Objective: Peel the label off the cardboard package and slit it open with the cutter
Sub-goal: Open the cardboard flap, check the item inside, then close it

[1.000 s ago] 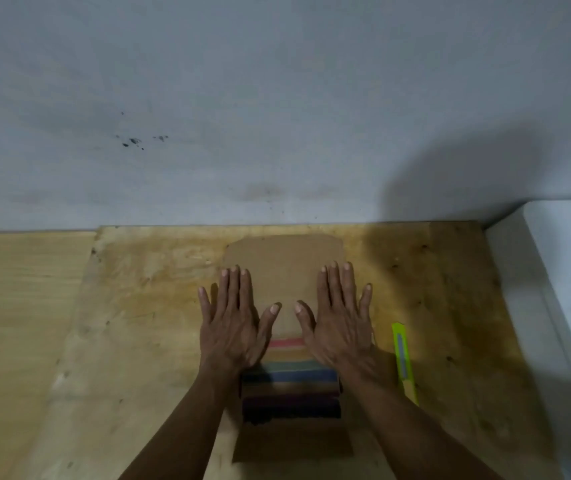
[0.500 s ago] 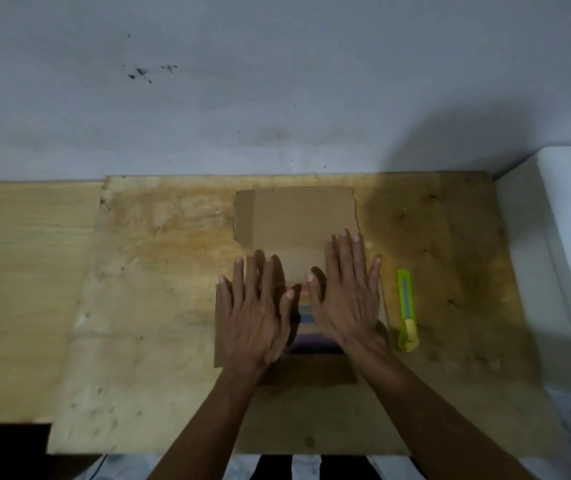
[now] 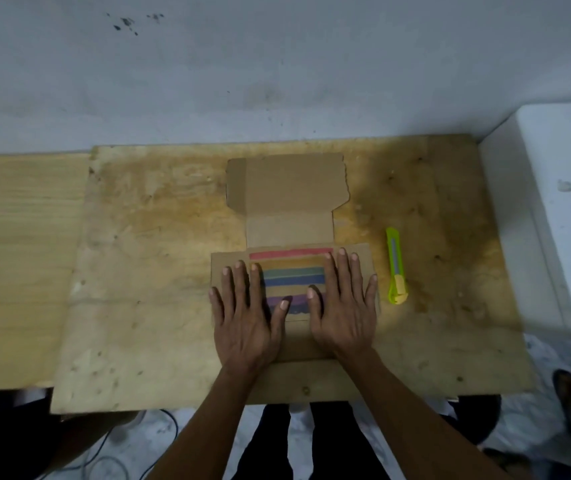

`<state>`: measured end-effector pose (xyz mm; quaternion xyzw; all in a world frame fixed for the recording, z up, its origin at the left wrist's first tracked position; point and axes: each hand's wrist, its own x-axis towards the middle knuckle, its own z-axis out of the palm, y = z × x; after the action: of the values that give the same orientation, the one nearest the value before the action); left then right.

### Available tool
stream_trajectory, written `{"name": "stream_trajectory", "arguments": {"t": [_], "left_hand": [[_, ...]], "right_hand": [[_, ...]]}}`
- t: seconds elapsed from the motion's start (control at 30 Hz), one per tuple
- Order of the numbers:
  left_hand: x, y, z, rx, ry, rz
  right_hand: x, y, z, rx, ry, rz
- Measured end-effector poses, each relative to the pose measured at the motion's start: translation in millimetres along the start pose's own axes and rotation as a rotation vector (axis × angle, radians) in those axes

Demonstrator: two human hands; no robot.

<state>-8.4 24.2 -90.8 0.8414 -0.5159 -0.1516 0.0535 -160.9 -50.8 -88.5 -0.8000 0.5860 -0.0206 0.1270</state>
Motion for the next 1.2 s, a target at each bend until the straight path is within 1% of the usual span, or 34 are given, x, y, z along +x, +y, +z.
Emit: {"name": "stream_trajectory", "arguments": {"t": [0.07,0.13,0.2,0.27,0.33,0.4,0.5,0.57,0.63,0.7,0.77,0.83,1.03,1.1,1.2], "left_hand": [[-2.4,1.5,-0.7,-0.006,0.024,-0.065],[-6.1,2.2,-2.6,-0.026,0.06,-0.136],[-9.1,3.9,-4.2,-0.039,0.073,-0.18],[-10.8,6.5,-6.3,-0.055,0.07,-0.203],[-11.3,8.0,-9.5,-0.106,0.079,-0.234],[-12.8,8.0,-14.3,-0.168,0.13,-0.259],[-15.5,9.9,-25.2,-0.271,0.246,-0.241],[-18.0,12.5,-33.7,-0.39,0.307,-0.217],[-21.4,15.6,-40.9,-0.496,0.342,-0.165],[-25.2,19.4,-44.0,-0.584,0.334,-0.099],[-27.0,23.1,-45.1,-0.651,0.283,-0.053],[-25.1,24.8,-43.4,-0.673,0.21,-0.023],[-18.2,23.9,-32.0,-0.56,0.032,0.061],[-17.9,23.4,-25.6,-0.564,-0.01,0.067],[-16.0,19.6,-17.4,-0.563,-0.037,0.091]], "right_hand": [[-1.2,-1.2,0.3,-0.01,0.004,0.041],[-4.6,-1.3,0.6,0.001,0.029,0.121],[-9.4,-1.0,0.4,0.033,0.045,0.191],[-14.0,-2.0,-1.7,0.07,0.061,0.212],[-15.7,-4.5,-5.9,0.134,0.091,0.225],[-14.9,-7.9,-13.7,0.247,0.156,0.253],[-10.6,-13.0,-31.9,0.472,0.292,0.313],[-9.0,-16.0,-41.6,0.593,0.361,0.335],[-9.4,-20.0,-49.1,0.688,0.414,0.308],[-10.8,-26.1,-56.6,0.764,0.426,0.29],[-14.2,-33.8,-61.6,0.824,0.38,0.303],[-17.4,-38.4,-62.2,0.869,0.277,0.305],[-21.4,-31.0,-48.1,0.786,-0.088,0.205],[-23.8,-28.8,-41.9,0.777,-0.136,0.178],[-24.0,-25.0,-35.3,0.741,-0.142,0.158]]}}
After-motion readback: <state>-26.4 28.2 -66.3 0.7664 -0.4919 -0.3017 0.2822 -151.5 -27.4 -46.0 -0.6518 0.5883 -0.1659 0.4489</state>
